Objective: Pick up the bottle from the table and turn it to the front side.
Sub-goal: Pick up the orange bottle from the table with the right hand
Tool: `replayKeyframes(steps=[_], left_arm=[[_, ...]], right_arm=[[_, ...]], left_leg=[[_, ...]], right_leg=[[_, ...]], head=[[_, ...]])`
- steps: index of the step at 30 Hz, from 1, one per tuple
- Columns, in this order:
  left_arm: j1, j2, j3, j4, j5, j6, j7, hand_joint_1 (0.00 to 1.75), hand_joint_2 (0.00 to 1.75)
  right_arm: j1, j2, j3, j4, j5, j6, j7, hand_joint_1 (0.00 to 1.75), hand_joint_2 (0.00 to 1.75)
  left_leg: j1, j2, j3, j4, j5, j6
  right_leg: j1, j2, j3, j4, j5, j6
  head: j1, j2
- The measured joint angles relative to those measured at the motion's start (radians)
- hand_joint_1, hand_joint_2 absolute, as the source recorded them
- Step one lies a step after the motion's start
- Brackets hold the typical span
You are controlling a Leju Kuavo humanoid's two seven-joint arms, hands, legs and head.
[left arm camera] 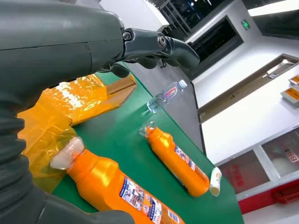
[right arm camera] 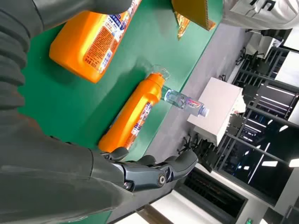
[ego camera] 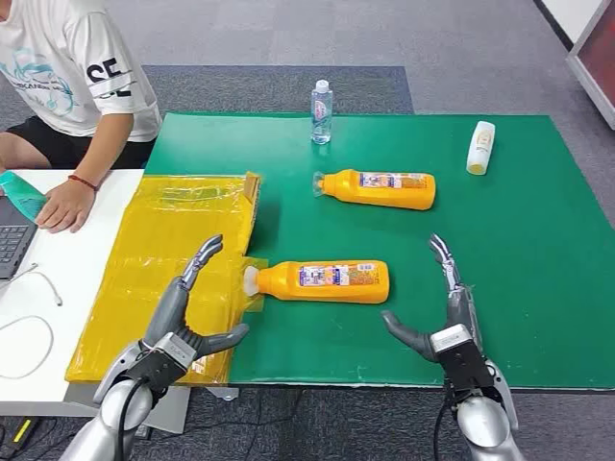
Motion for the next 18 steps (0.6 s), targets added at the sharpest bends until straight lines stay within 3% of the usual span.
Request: replayKeyframes(steps=[11,18], left_arm=[[-0.004,-0.005,-0.001,0.001,-0.001,-0.016,-0.006,0.00,1.75],[-0.047,-0.008,-0.015,0.028,0.006,-0.050,-0.012,0.00,1.75]], right_arm=[[-0.009,-0.008,0.004,0.004,0.068,0.023,0.014,0.00,1.75],[-0.106,-0.110,0.095,0.084,0.264,0.100,0.031,0.00,1.75]], left_leg=[[0.000,0.000,0.000,0.000,0.000,0.000],[0.000,0.000,0.000,0.000,0.001,0.001]], right_leg=[[0.000,0.000,0.000,0.000,0.000,0.000],[0.000,0.000,0.000,0.000,0.001,0.001]], head=[[0.000,0.000],[0.000,0.000]])
